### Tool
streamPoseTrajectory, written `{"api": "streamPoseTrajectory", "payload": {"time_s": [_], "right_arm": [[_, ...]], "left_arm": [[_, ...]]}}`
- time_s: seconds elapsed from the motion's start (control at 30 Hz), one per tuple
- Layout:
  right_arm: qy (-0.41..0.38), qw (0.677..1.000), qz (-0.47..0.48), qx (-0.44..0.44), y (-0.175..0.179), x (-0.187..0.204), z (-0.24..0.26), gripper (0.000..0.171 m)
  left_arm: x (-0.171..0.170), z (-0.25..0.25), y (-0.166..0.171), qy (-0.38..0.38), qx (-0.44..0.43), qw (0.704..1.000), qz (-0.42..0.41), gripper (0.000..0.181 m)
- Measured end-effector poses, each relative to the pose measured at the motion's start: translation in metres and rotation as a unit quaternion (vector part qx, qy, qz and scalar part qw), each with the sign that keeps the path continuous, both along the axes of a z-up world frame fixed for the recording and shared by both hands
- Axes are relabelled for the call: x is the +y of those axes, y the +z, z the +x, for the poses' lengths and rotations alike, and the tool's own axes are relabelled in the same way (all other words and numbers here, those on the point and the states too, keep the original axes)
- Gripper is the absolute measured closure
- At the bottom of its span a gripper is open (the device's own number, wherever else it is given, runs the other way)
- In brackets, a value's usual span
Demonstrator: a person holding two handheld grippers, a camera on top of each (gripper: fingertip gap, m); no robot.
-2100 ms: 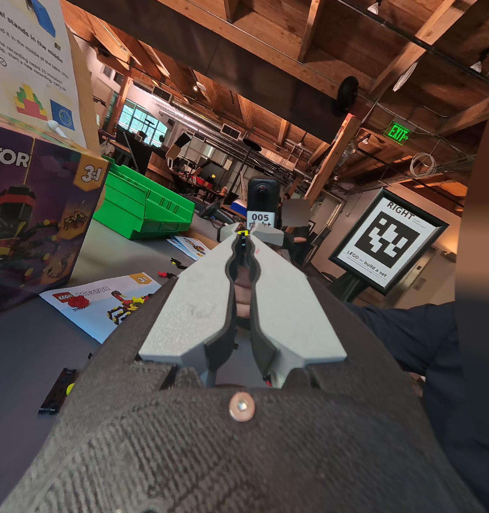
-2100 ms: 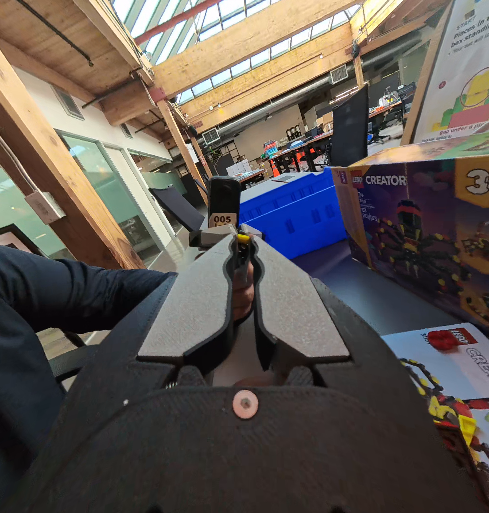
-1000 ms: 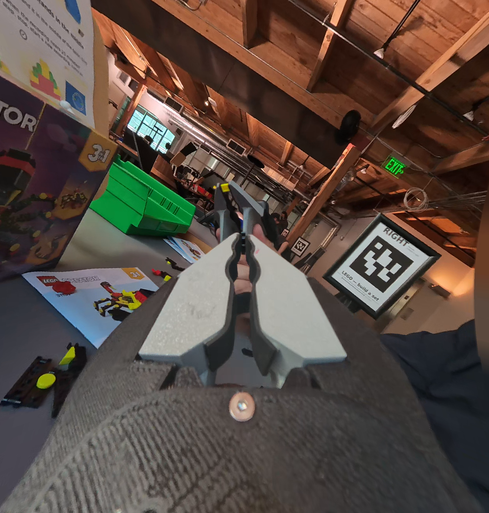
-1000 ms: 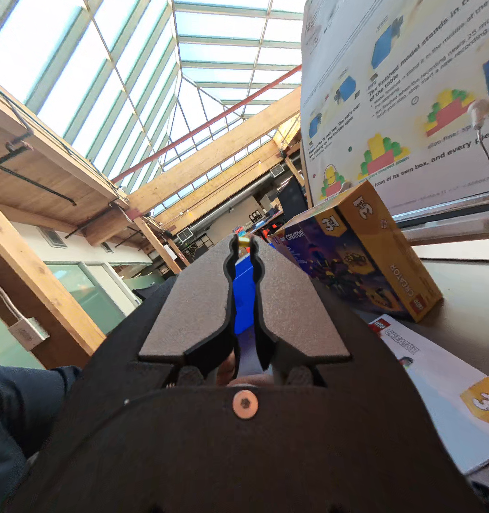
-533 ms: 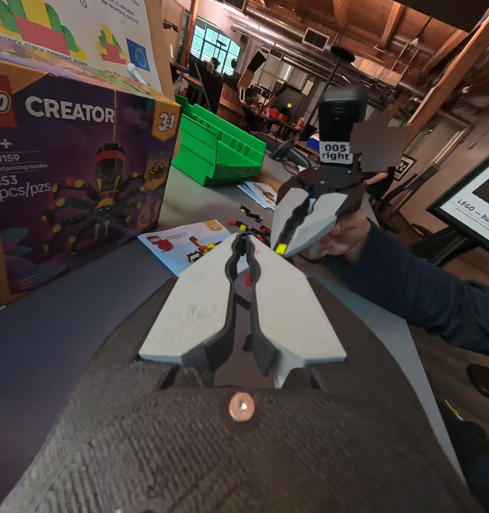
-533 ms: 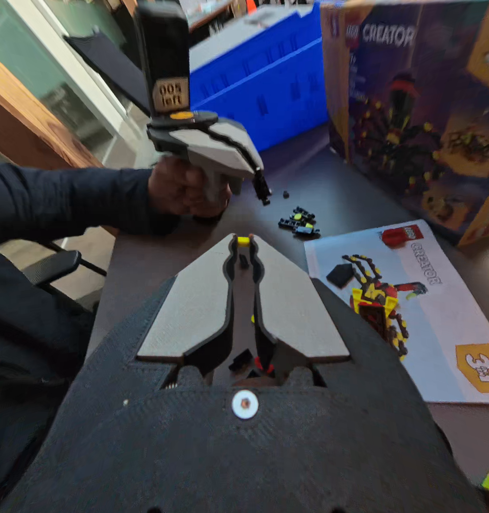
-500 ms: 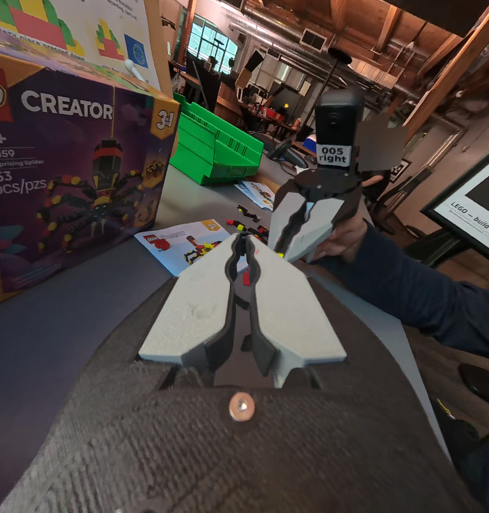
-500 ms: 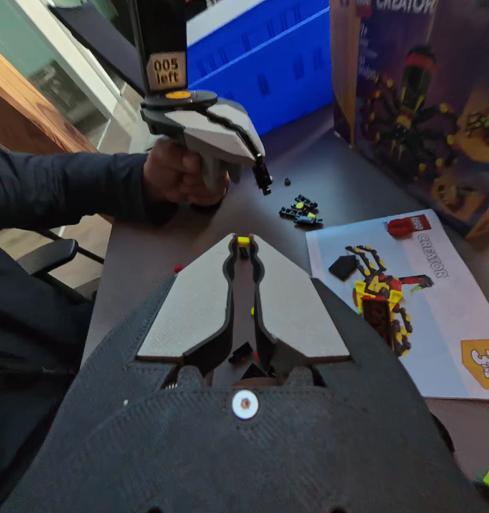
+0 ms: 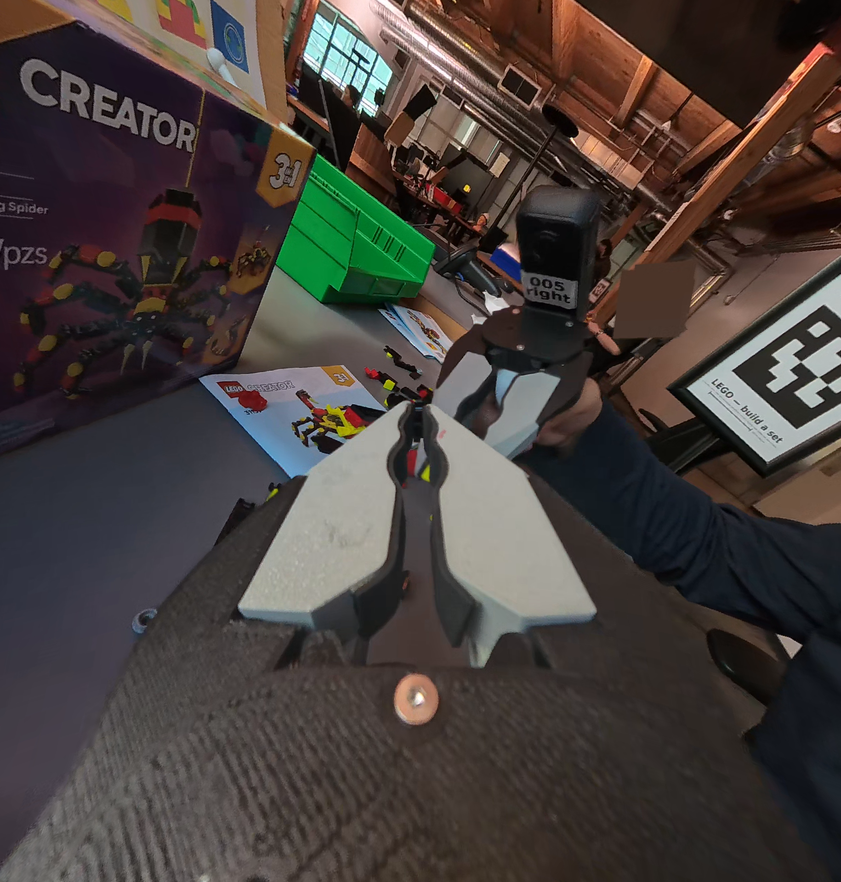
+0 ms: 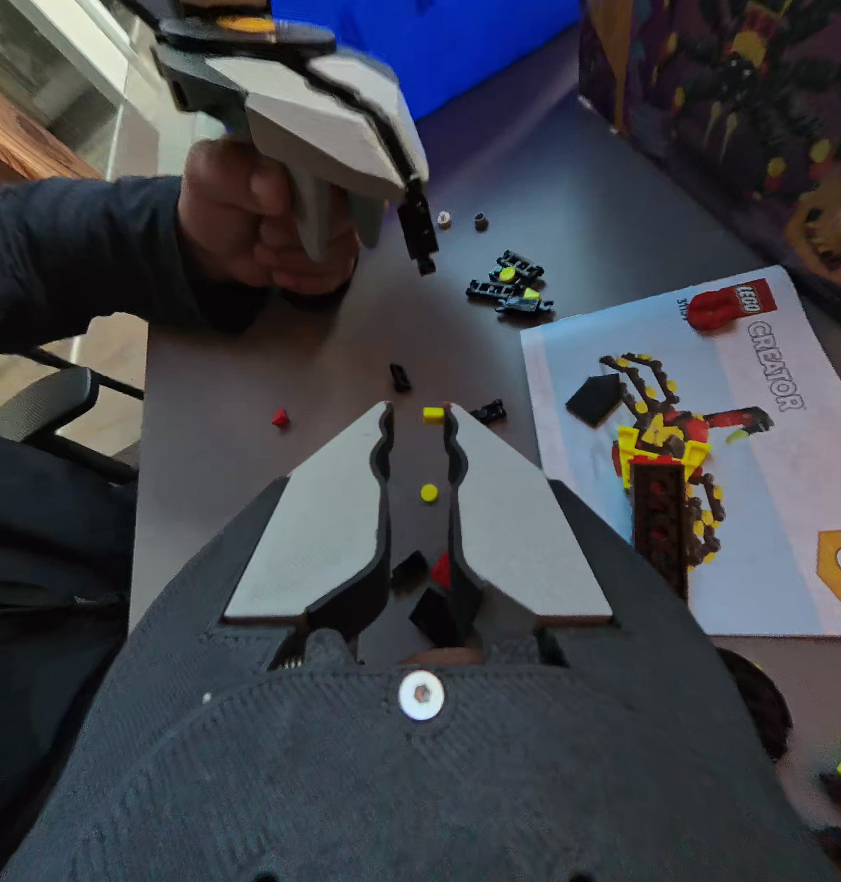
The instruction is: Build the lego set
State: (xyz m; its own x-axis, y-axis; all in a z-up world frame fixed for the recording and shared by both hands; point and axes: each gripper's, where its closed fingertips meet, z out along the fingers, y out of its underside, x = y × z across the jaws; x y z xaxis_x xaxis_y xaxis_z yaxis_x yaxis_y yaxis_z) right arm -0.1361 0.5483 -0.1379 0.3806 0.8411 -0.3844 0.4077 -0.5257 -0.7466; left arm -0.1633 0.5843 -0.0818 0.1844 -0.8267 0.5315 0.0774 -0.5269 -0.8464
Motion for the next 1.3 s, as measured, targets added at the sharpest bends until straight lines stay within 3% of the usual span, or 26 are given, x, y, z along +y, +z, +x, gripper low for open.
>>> {"api": "streamPoseTrajectory", "payload": {"time_s": [0.07,0.1,0.13,0.23,0.27,0.3,0.33,0.37,0.4,0.47,0.6,0.7,0.9,1.0,1.13,1.3], "right_arm": [[-0.015,0.998,0.022,-0.053,-0.012,0.006,0.008,0.132],[-0.022,0.991,0.047,-0.124,-0.029,0.011,0.018,0.132],[-0.033,0.983,0.084,-0.159,-0.034,0.017,0.022,0.145],[-0.012,0.993,0.078,-0.085,-0.011,0.006,0.005,0.125],[0.000,0.995,0.063,-0.083,-0.014,0.002,0.005,0.112],[-0.006,0.989,0.068,-0.128,-0.026,0.006,0.013,0.110],[-0.017,0.980,0.106,-0.169,-0.033,0.015,0.021,0.128],[-0.023,0.973,0.140,-0.179,-0.029,0.018,0.022,0.132],[-0.008,0.977,0.148,-0.154,-0.022,0.014,0.015,0.120],[0.005,0.989,0.123,-0.080,-0.005,0.005,0.002,0.120],[-0.023,0.979,0.160,-0.126,-0.014,0.022,0.017,0.119],[-0.021,0.987,0.161,-0.010,0.017,0.018,-0.001,0.121],[-0.023,0.975,0.216,0.051,0.042,0.016,-0.008,0.134],[-0.005,0.977,0.205,0.062,0.041,0.010,-0.013,0.137],[0.033,0.978,0.199,0.048,0.030,-0.001,-0.018,0.169],[0.041,0.978,0.192,0.064,0.031,-0.005,-0.021,0.170]], "left_arm": [[0.000,0.000,0.000,-0.002,-0.006,1.000,-0.008,0.181],[0.000,0.000,0.000,-0.004,-0.007,1.000,-0.010,0.181],[-0.001,0.001,0.000,-0.007,-0.007,1.000,-0.013,0.181],[-0.003,0.002,-0.001,-0.012,-0.007,1.000,-0.016,0.181],[-0.003,0.003,-0.001,-0.012,-0.006,1.000,-0.015,0.181],[-0.003,0.003,-0.001,-0.013,-0.006,1.000,-0.015,0.181],[-0.003,0.003,-0.001,-0.014,-0.006,1.000,-0.017,0.181],[-0.004,0.003,-0.002,-0.016,-0.006,1.000,-0.020,0.181],[-0.004,0.004,-0.002,-0.018,-0.008,1.000,-0.023,0.181],[-0.004,0.004,-0.001,-0.018,-0.010,0.999,-0.024,0.181],[-0.006,0.005,-0.002,-0.025,-0.010,0.999,-0.026,0.181],[-0.007,0.005,-0.001,-0.029,-0.011,0.999,-0.024,0.181],[-0.013,0.007,-0.001,-0.051,-0.013,0.998,-0.024,0.181],[-0.027,0.013,-0.002,-0.104,-0.016,0.993,-0.046,0.181],[-0.030,0.014,-0.002,-0.109,-0.014,0.993,-0.038,0.181],[-0.033,0.011,-0.002,-0.128,-0.006,0.991,-0.030,0.181]]}}
